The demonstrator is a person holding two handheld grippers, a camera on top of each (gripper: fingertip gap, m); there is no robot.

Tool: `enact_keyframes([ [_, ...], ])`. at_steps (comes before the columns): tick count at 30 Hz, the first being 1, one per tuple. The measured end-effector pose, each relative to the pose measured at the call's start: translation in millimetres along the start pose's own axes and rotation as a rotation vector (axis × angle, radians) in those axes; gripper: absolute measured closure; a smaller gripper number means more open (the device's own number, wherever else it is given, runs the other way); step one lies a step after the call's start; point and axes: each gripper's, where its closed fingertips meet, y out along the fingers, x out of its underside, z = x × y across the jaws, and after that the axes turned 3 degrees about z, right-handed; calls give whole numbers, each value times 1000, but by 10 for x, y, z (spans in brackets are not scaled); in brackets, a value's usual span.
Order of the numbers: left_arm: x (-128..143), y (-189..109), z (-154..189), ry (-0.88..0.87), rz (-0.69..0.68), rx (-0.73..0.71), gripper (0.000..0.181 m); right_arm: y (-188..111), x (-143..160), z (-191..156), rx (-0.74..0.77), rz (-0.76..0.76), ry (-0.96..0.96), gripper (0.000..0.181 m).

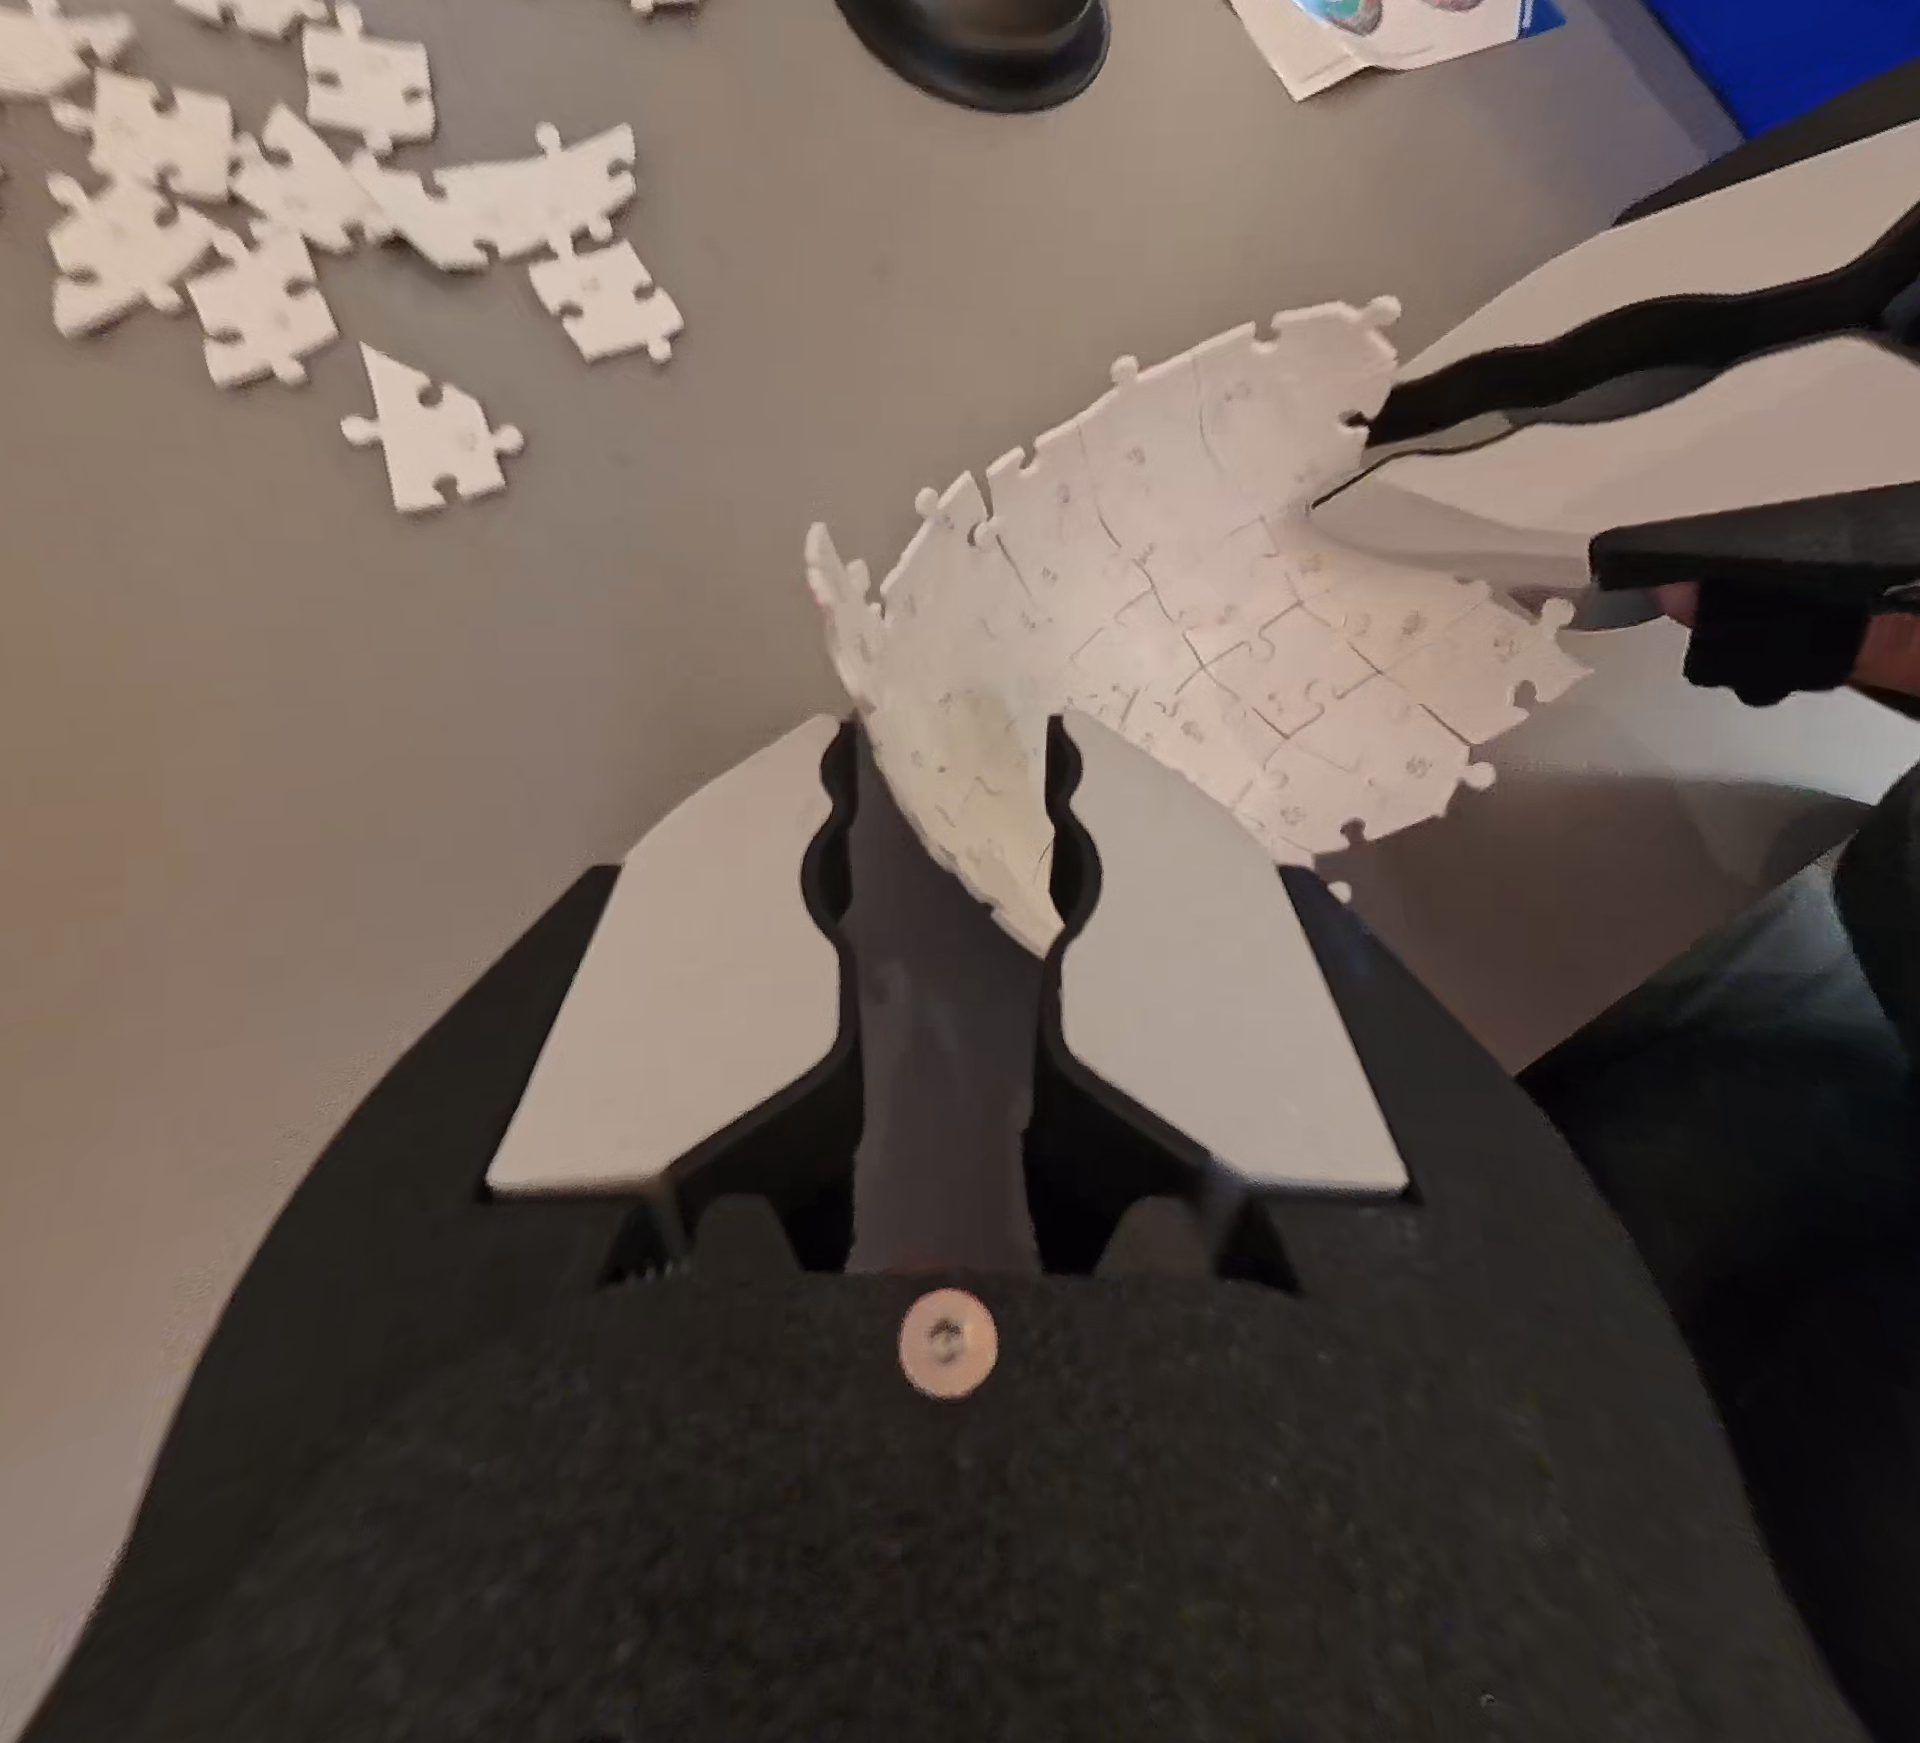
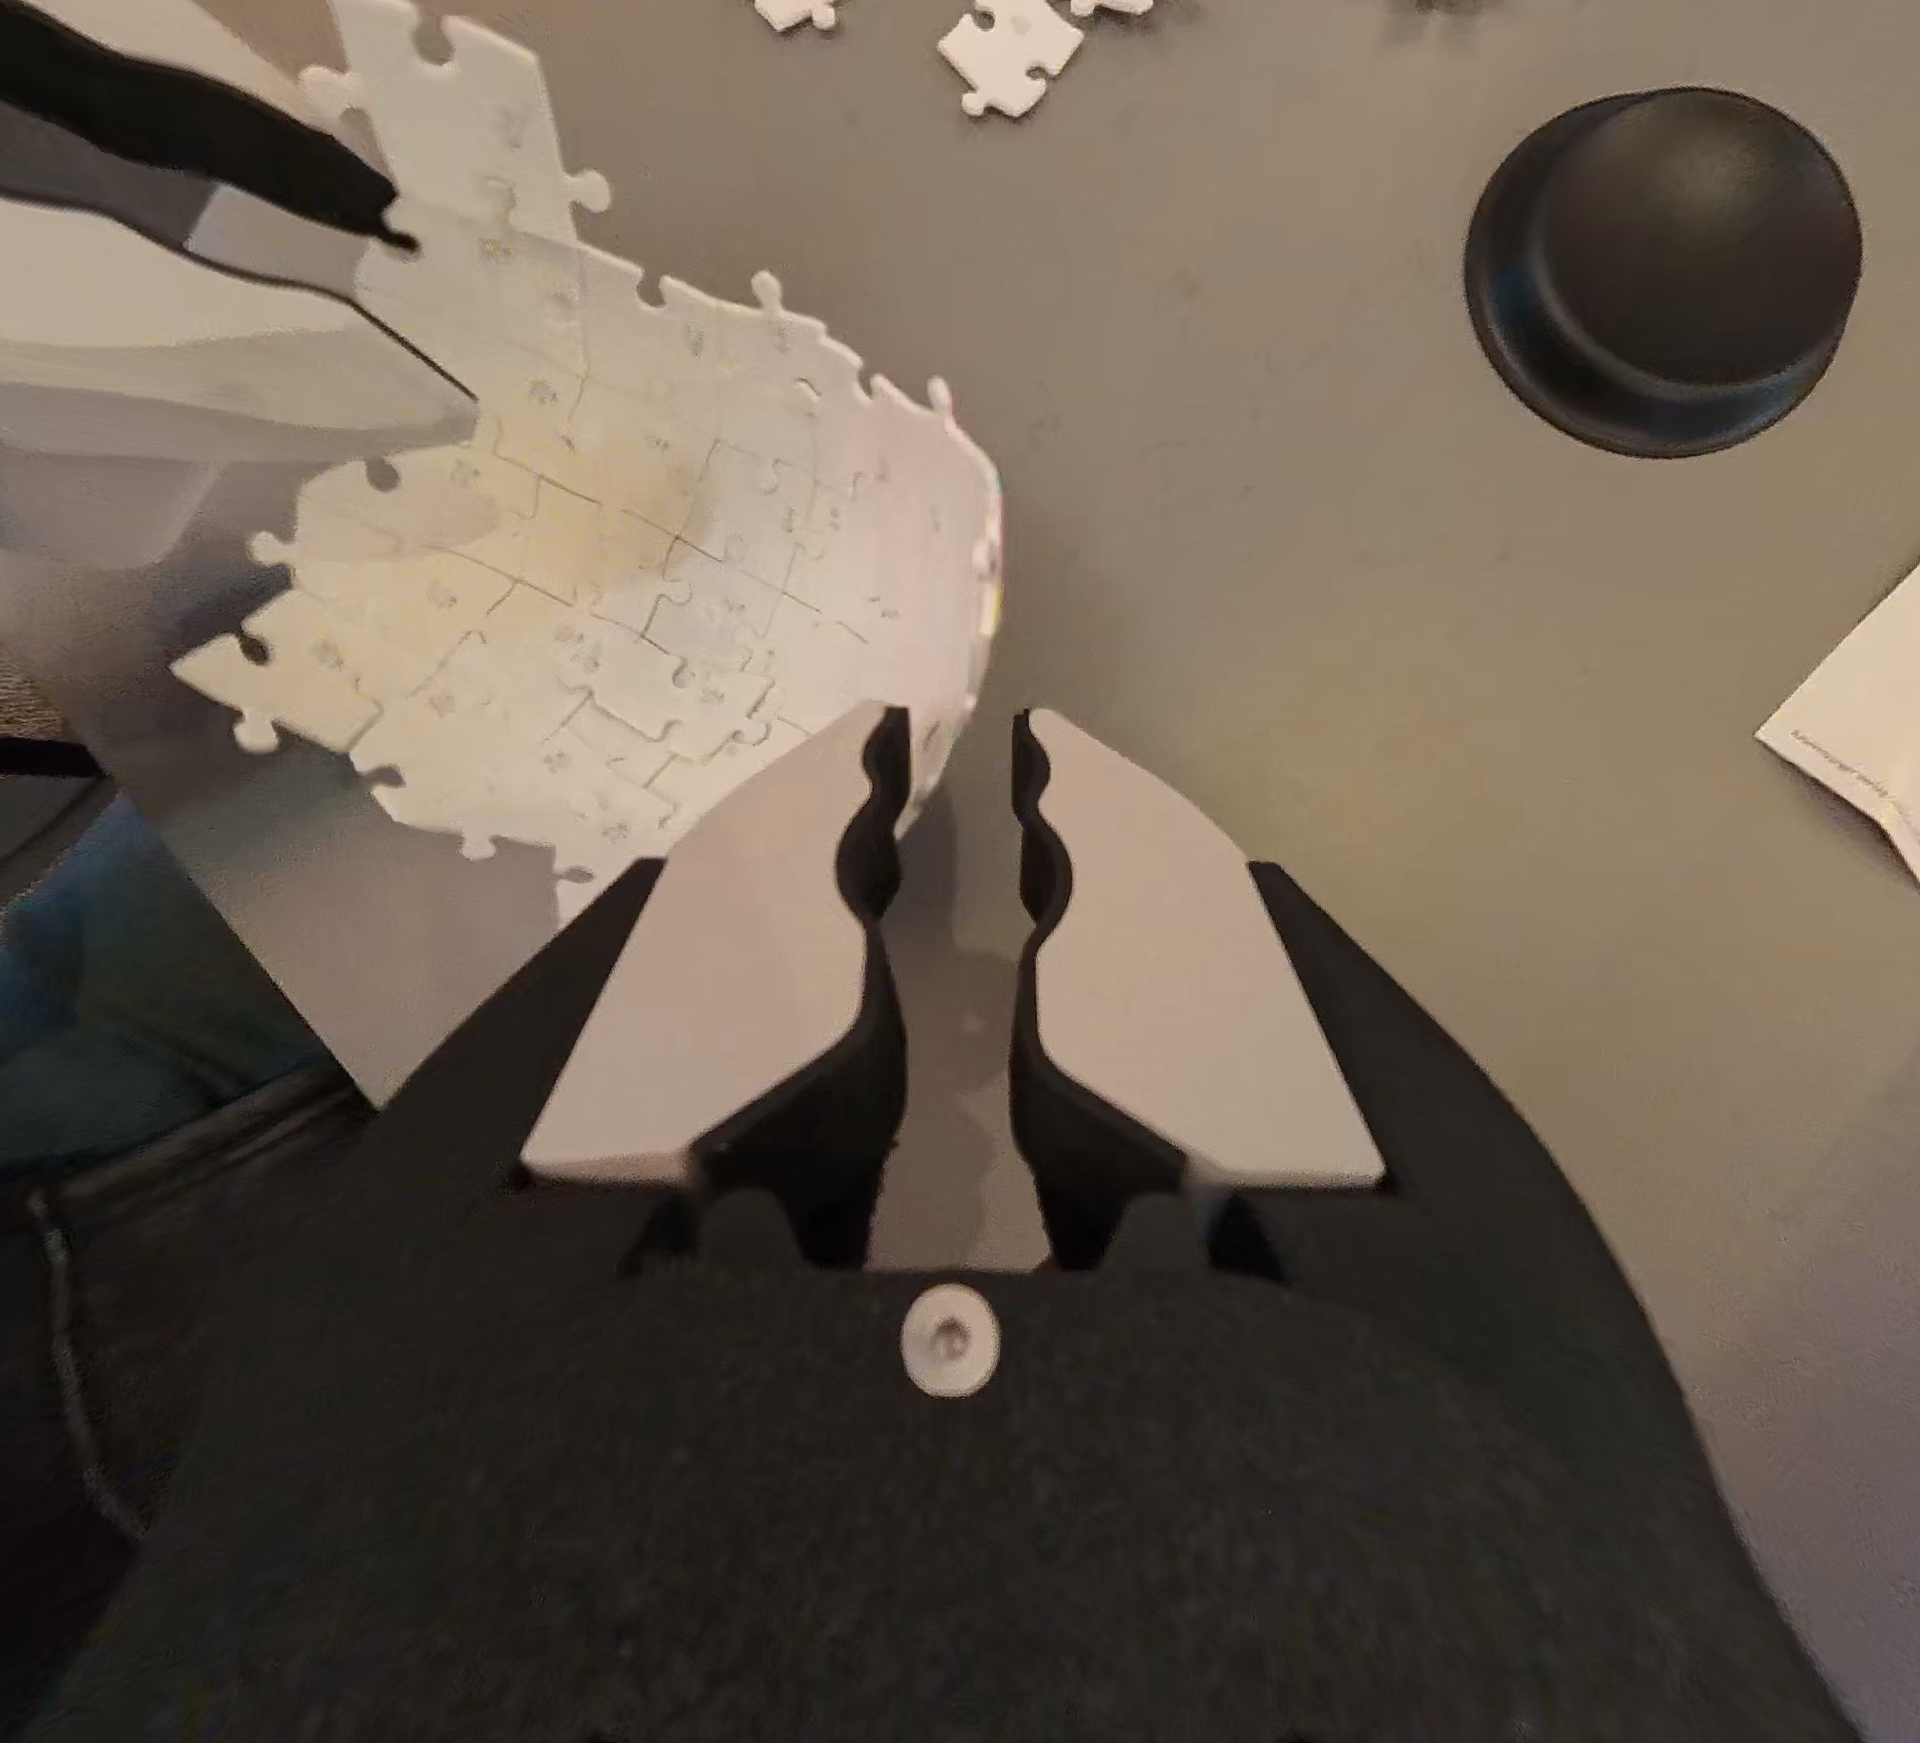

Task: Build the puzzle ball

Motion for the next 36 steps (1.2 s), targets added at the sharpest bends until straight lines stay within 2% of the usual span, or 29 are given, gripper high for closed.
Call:
enact_keyframes([
  [6, 233, 89, 21, -165, -100, 101, 149, 39, -49, 23, -20, 29, 41, 176],
  [9, 239, 97, 70, -224, -104, 158, 166, 33, -95, 38, -10, 58, 37, 177],
  [12, 231, 101, 19, -225, -109, 128, 169, 26, -144, 45, -1, 98, 27, 178],
  [15, 109, 73, -42, -193, -55, 69, 171, -4, -254, 82, 26, 181, 16, 178],
  [19, -230, -24, -186, -64, 64, -94, 174, -70, -531, 172, 100, 384, -37, 179],
  [23, -732, -203, -321, 105, 240, -279, 177, -237, -919, 278, 198, 643, -95, 178],
  [26, -1101, -335, -356, 175, 369, -357, 178, -401, -1203, 367, 248, 803, -109, 179],
  [30, -1532, -499, -350, 308, 496, -472, 179, -563, -1515, 506, 305, 939, -125, 179],
  [36, -2004, -759, -232, 517, 692, -648, 179, -791, -1827, 635, 362, 1128, -133, 179],
])
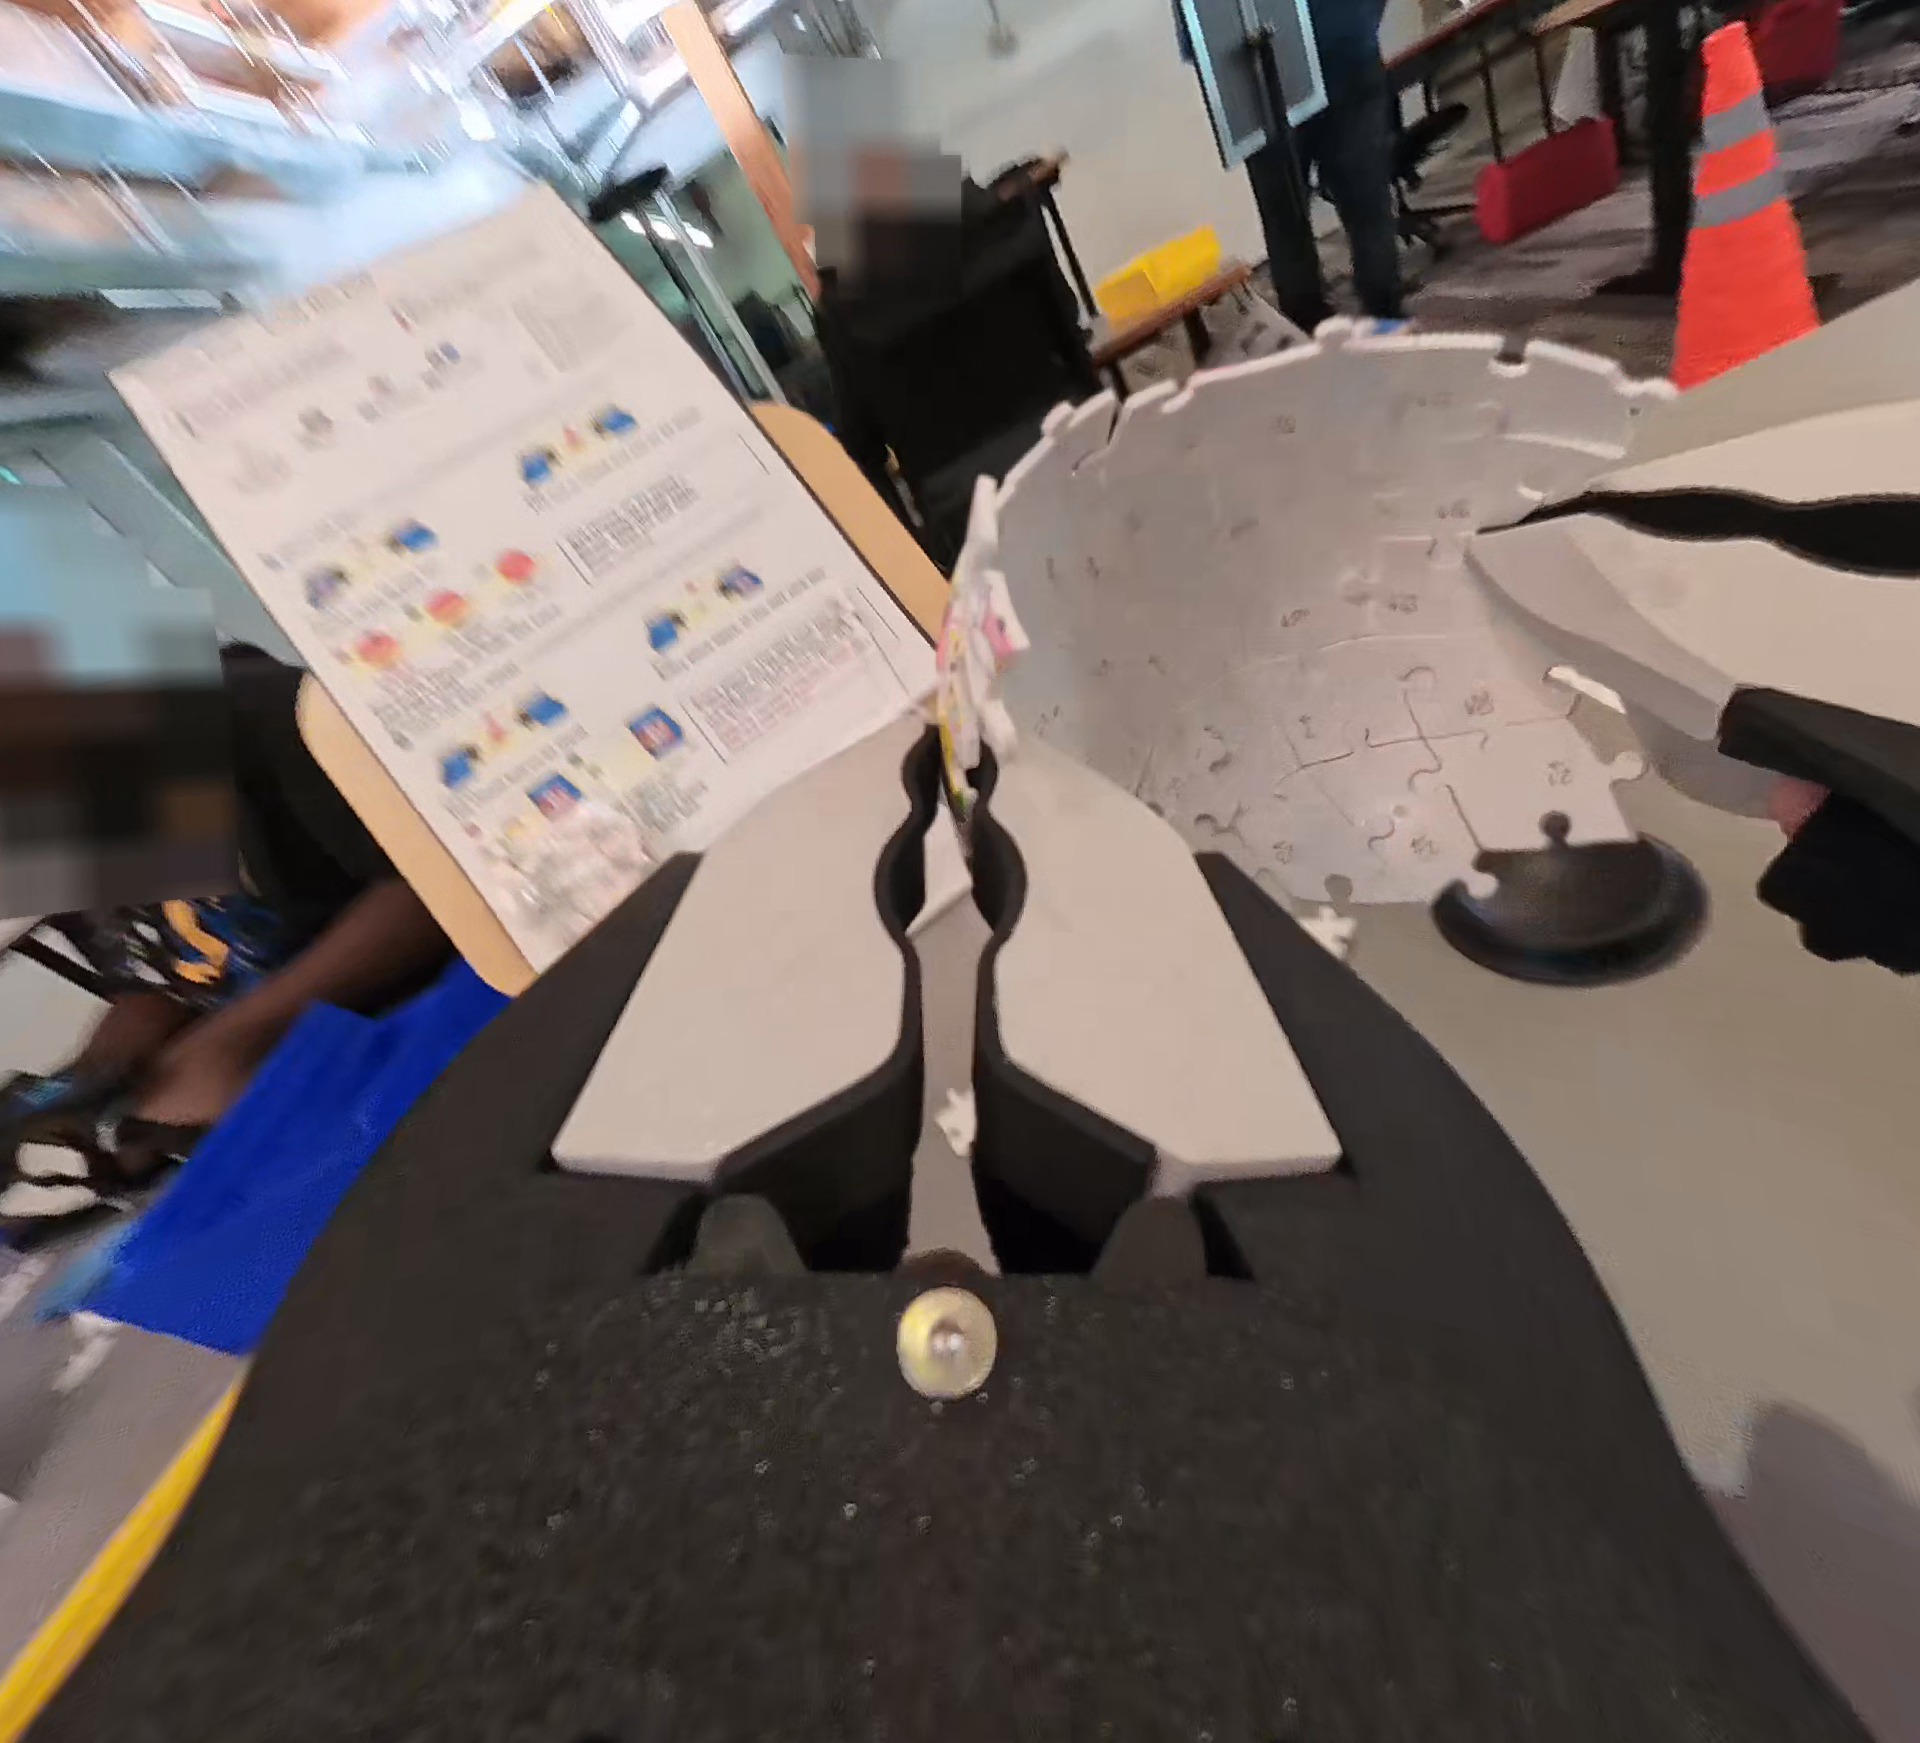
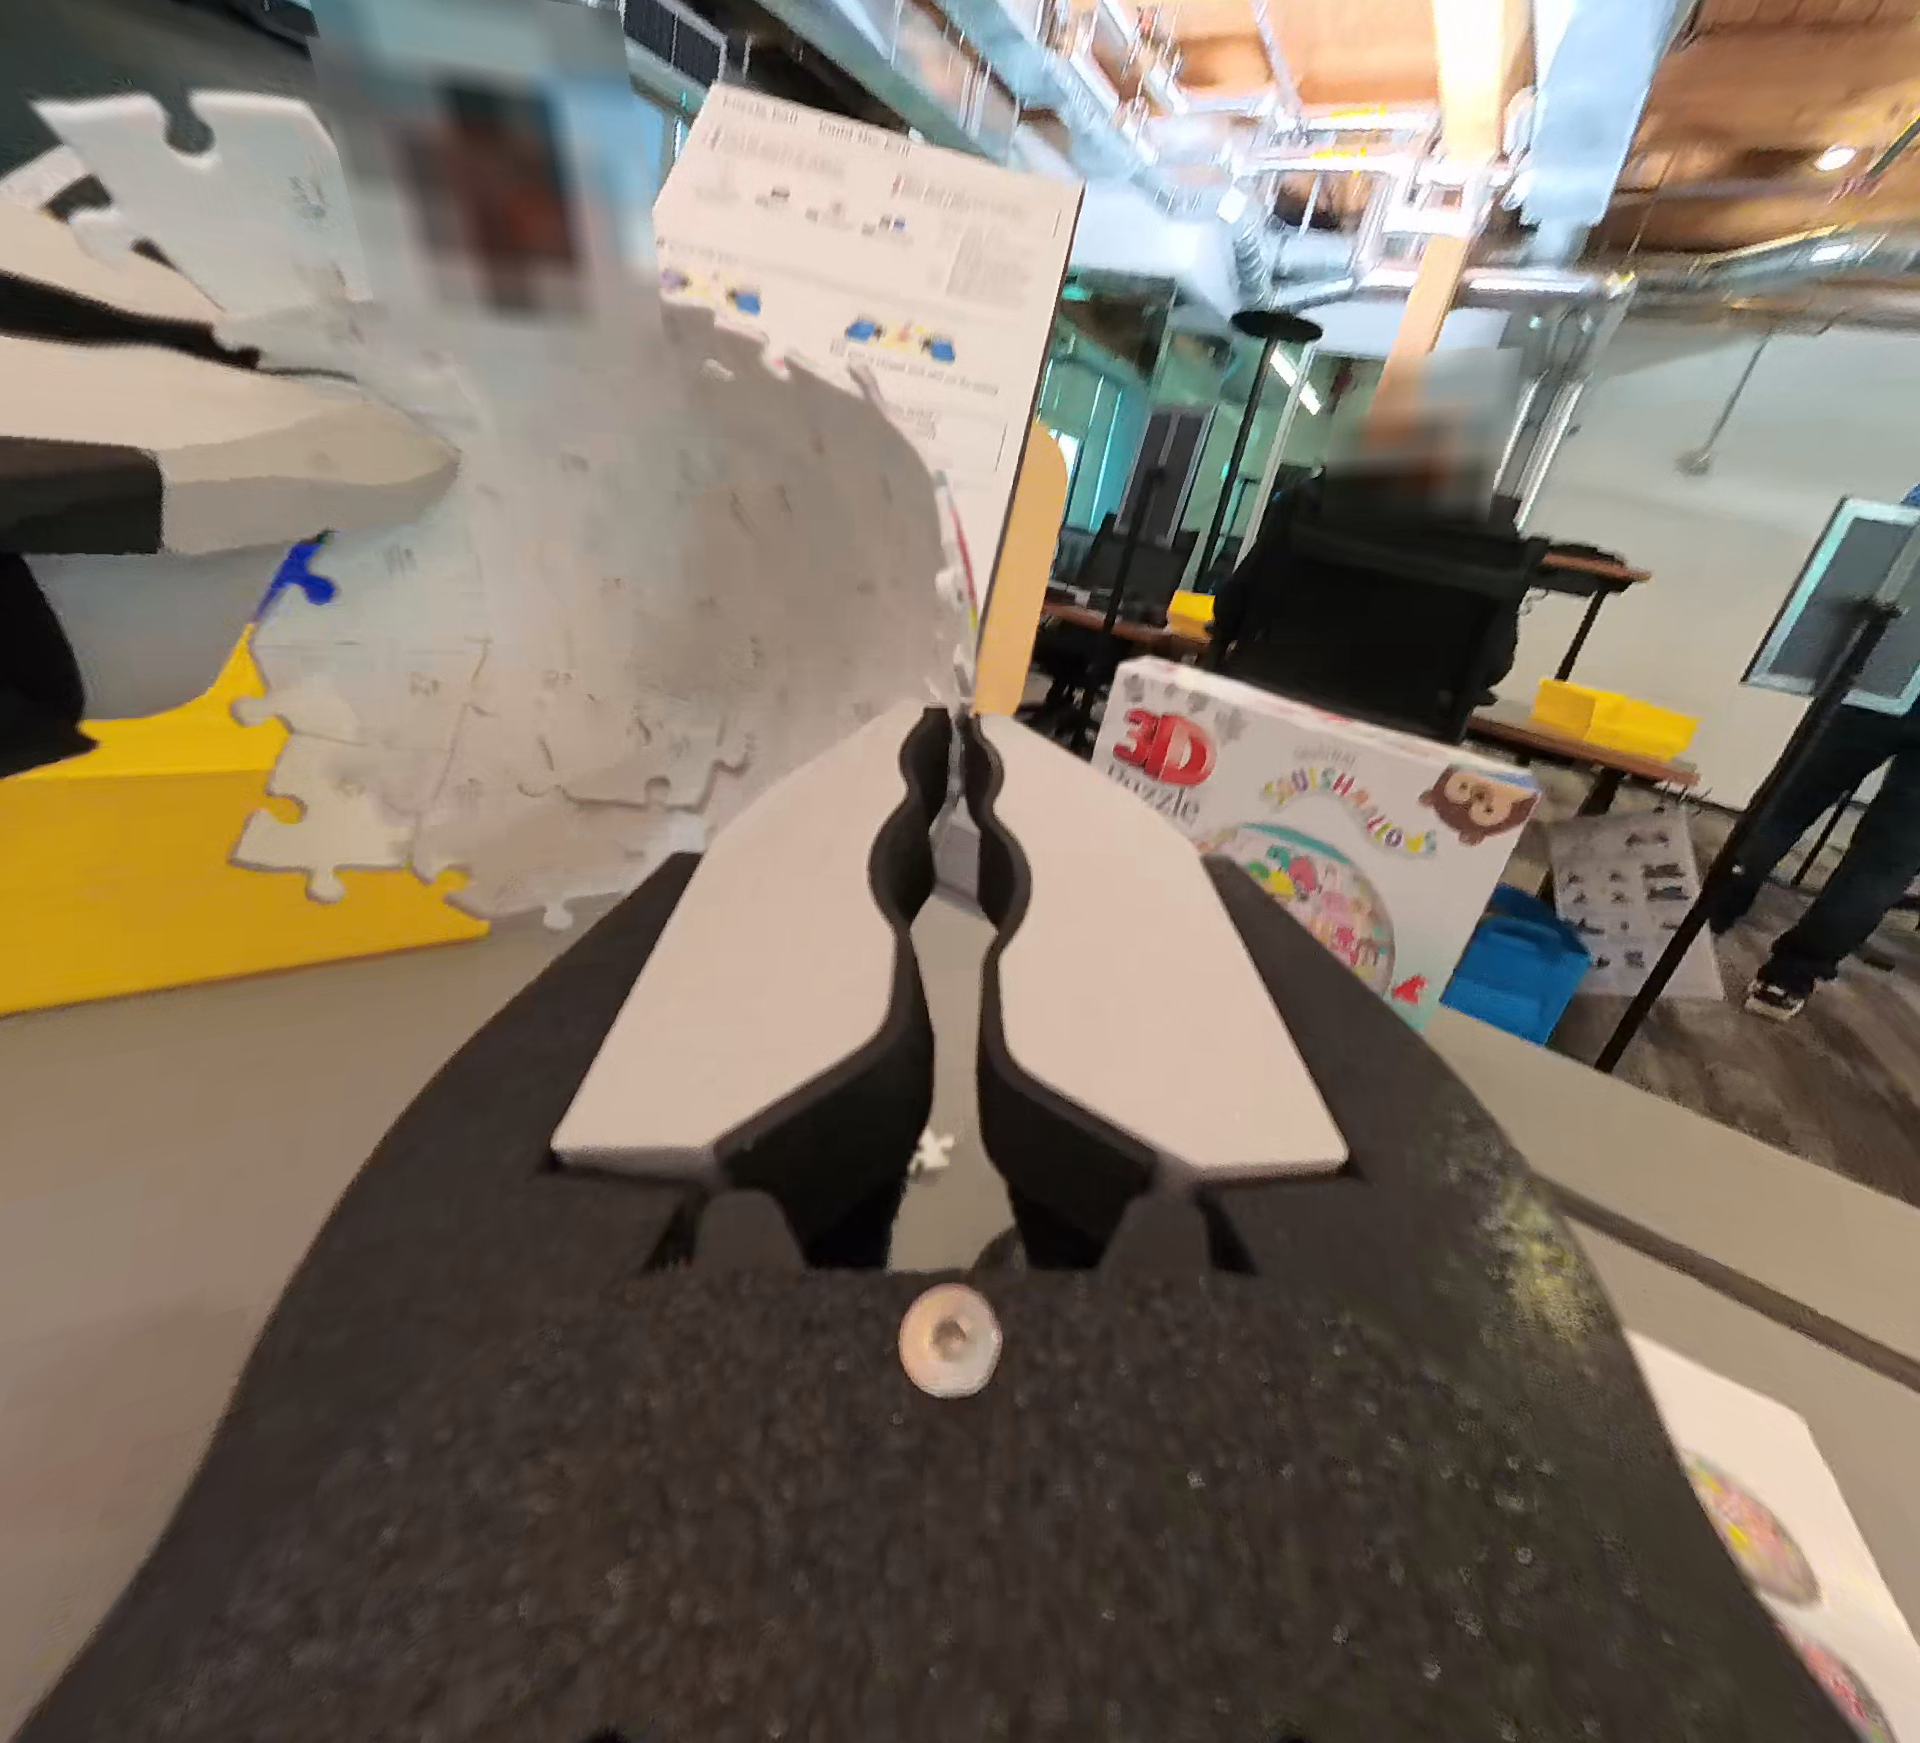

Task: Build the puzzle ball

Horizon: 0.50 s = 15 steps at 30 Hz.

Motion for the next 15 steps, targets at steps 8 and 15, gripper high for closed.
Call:
enact_keyframes([
  [8, -280, 234, -71, 99, 92, -59, 179, 216, -81, 187, 58, 65, 36, 179],
  [15, -8, 382, 32, 36, -34, 12, 179, 209, 135, 198, 27, -81, 78, 179],
])
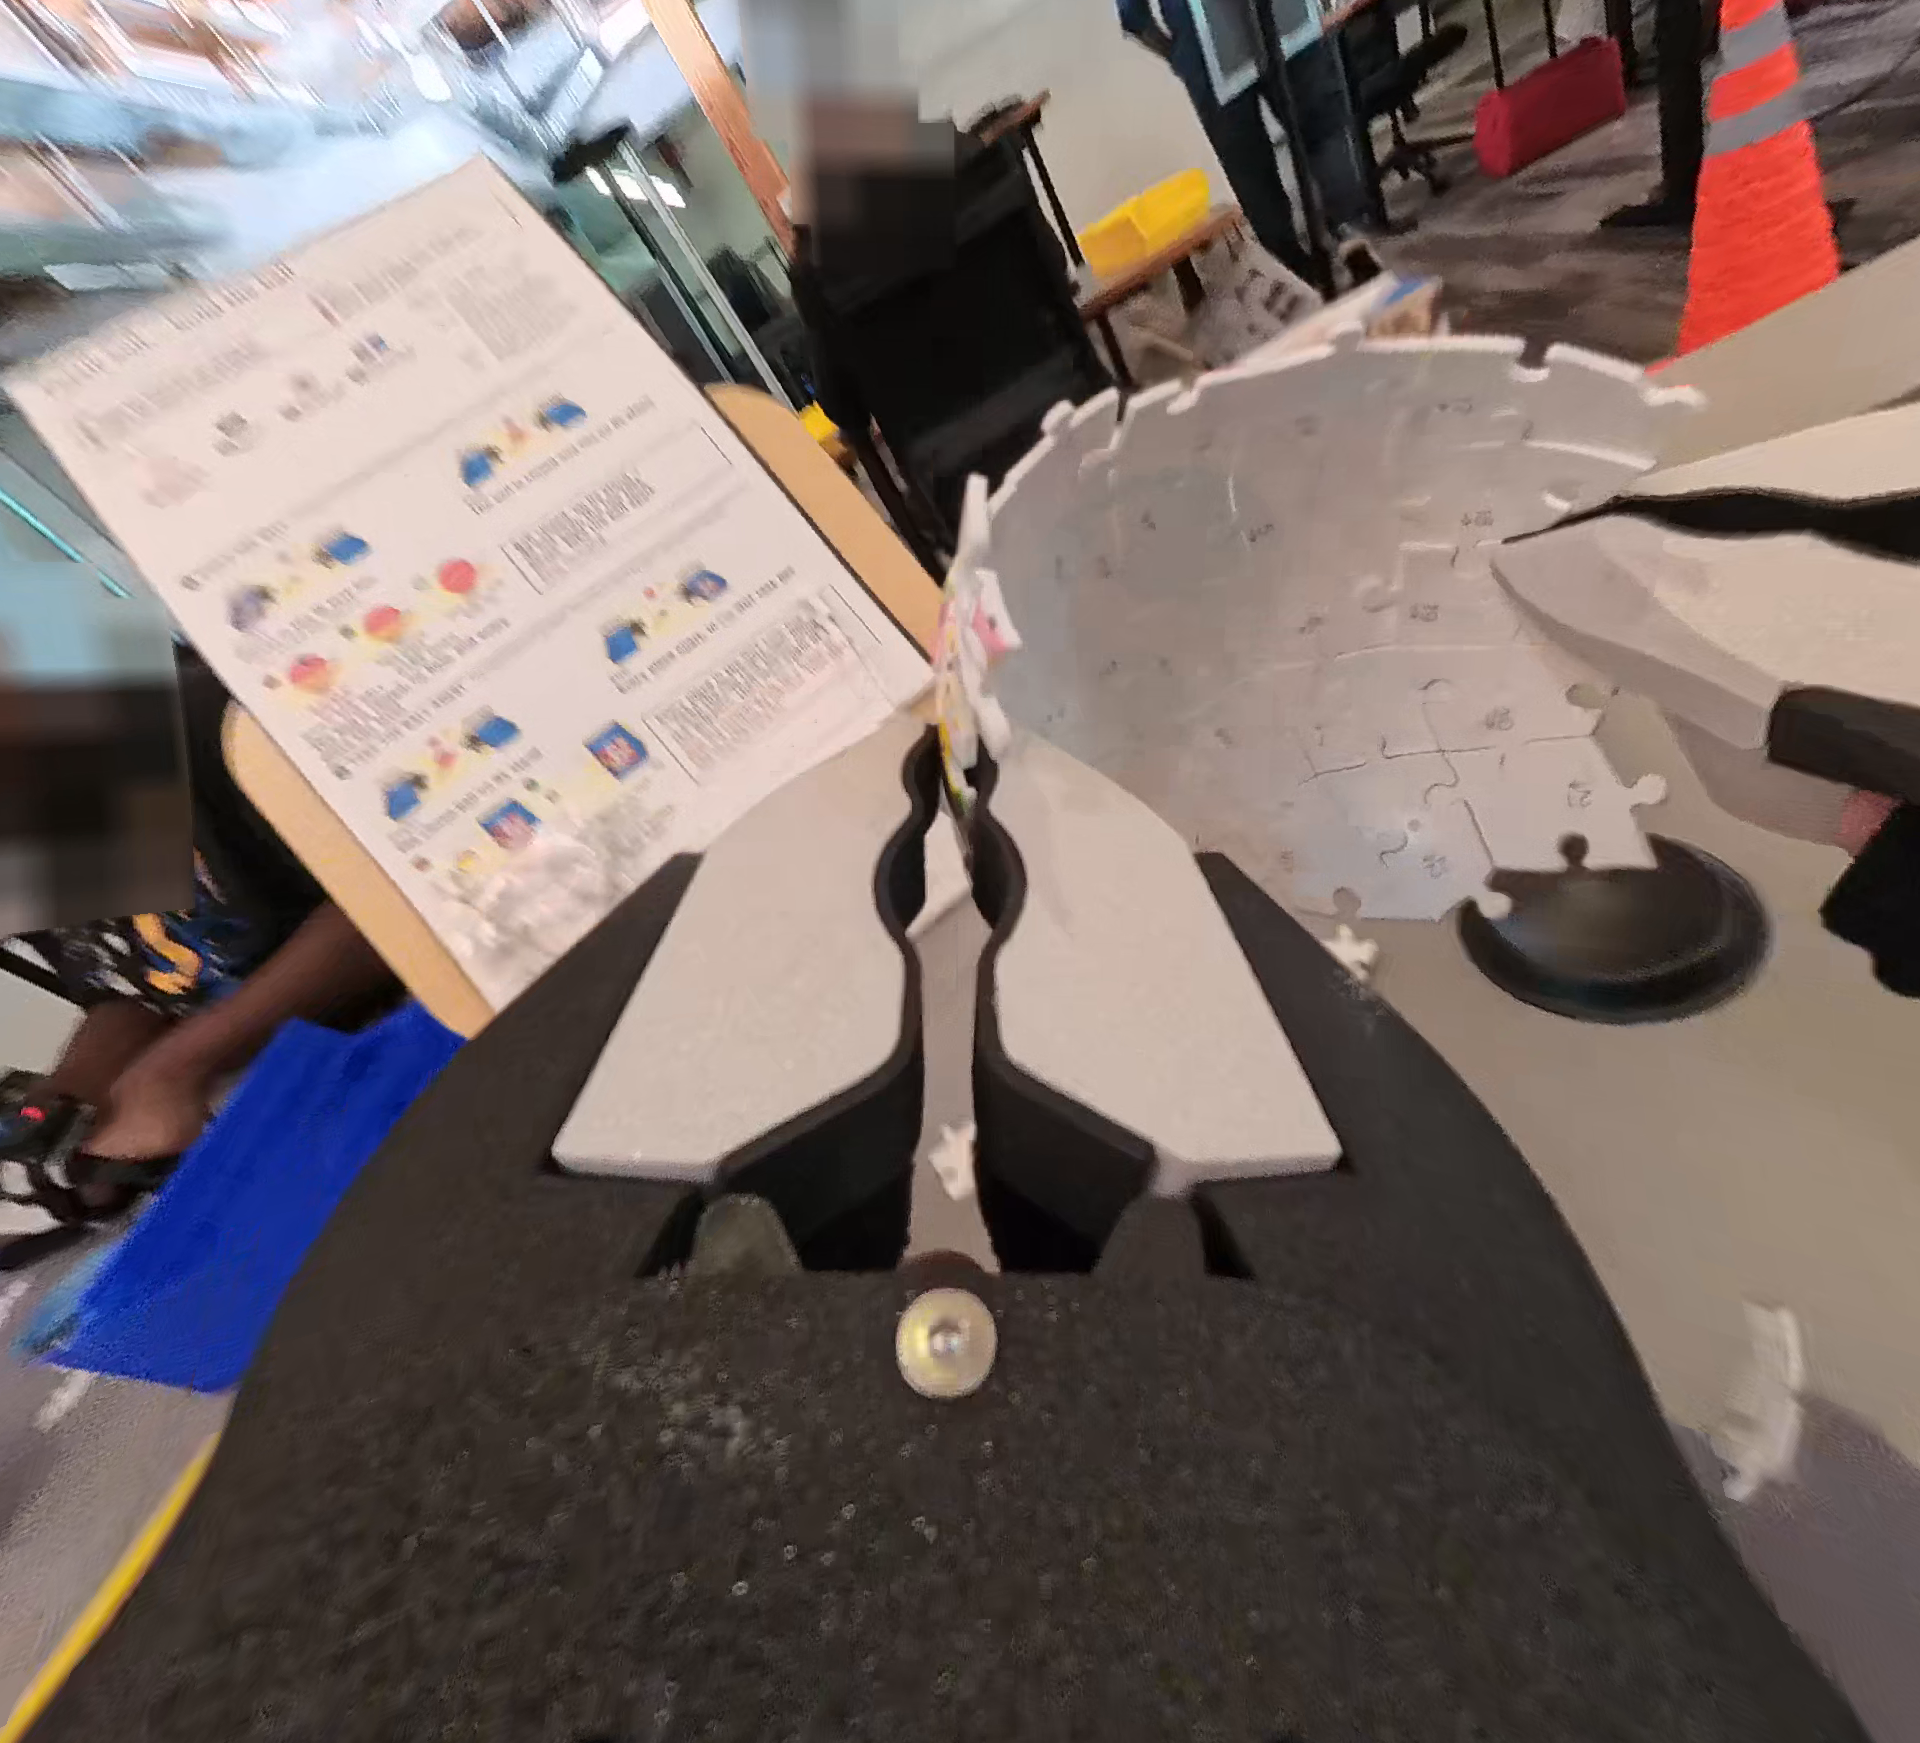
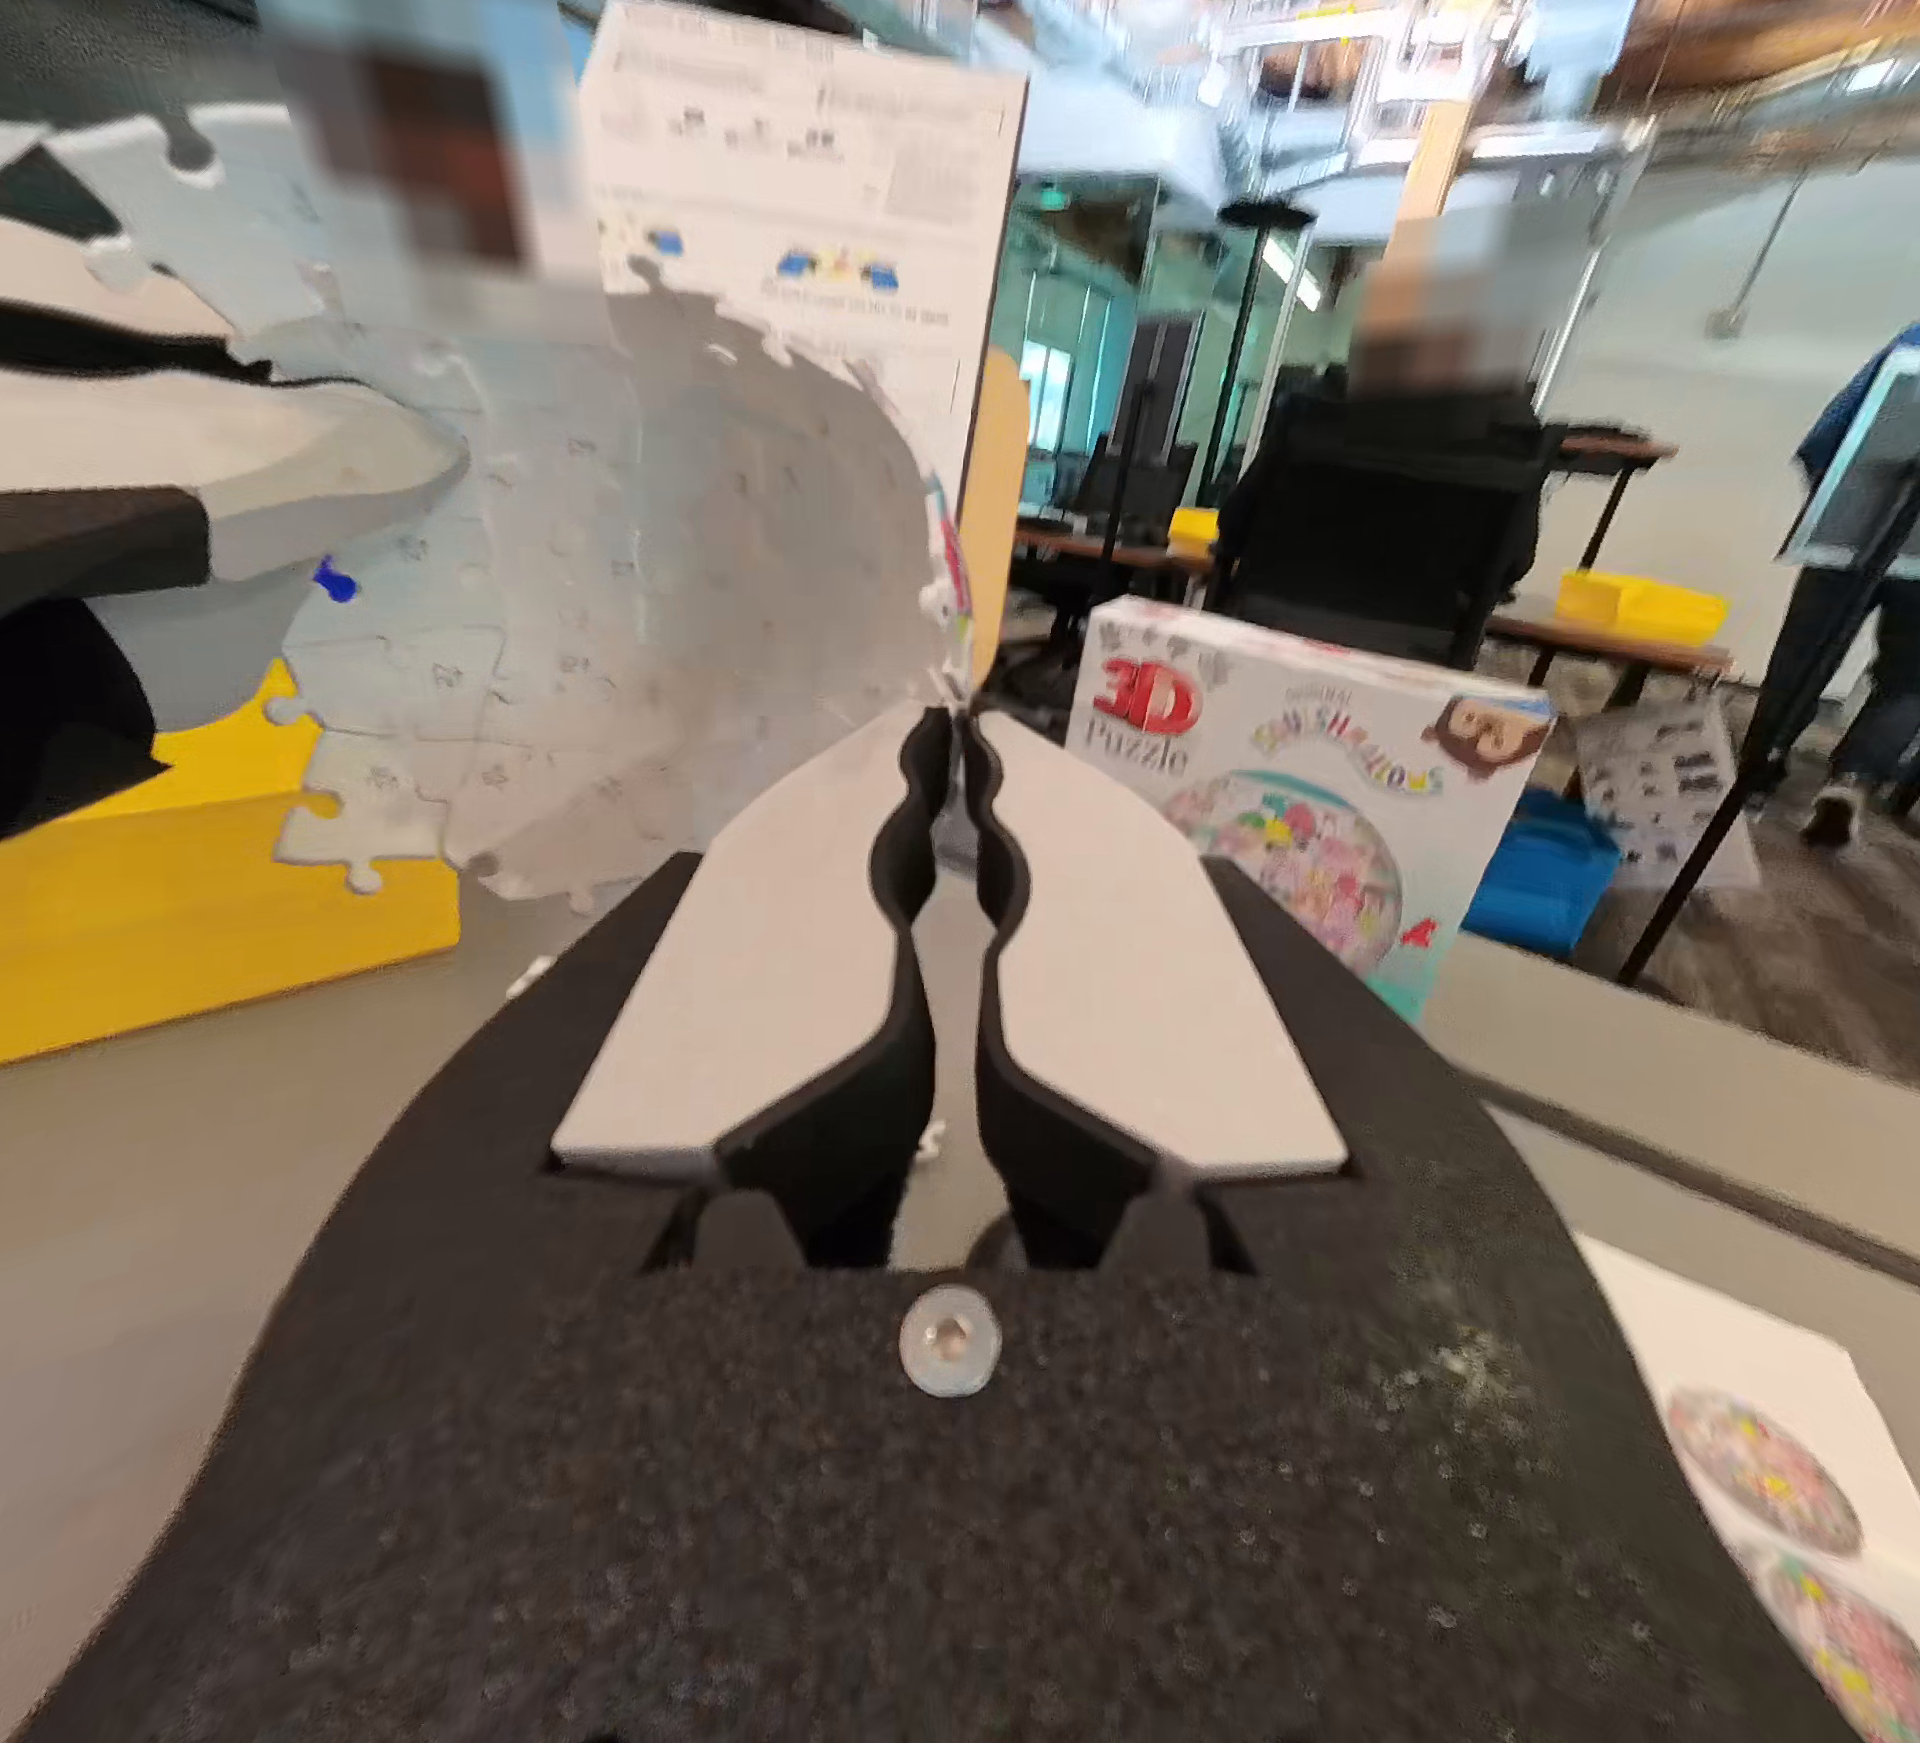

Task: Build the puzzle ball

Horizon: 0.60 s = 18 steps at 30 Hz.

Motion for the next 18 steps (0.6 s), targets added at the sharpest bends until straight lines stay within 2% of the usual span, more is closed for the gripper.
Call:
enact_keyframes([
  [4, 381, 13, 205, -164, -187, 132, 179, -145, 257, -53, -48, -214, 22, 179],
  [8, 753, -103, 426, -292, -337, 233, 179, -394, 564, -192, -122, -415, 48, 177],
  [14, 1174, -305, 489, -488, -468, 284, 179, -717, 666, -374, -230, -490, 122, 157],
  [16, 1269, -362, 462, -553, -494, 301, 180, -811, 635, -489, -334, -489, 151, 147],
  [18, 1376, -421, 421, -592, -524, 314, 179, -902, 614, -504, -398, -479, 165, 147],
])
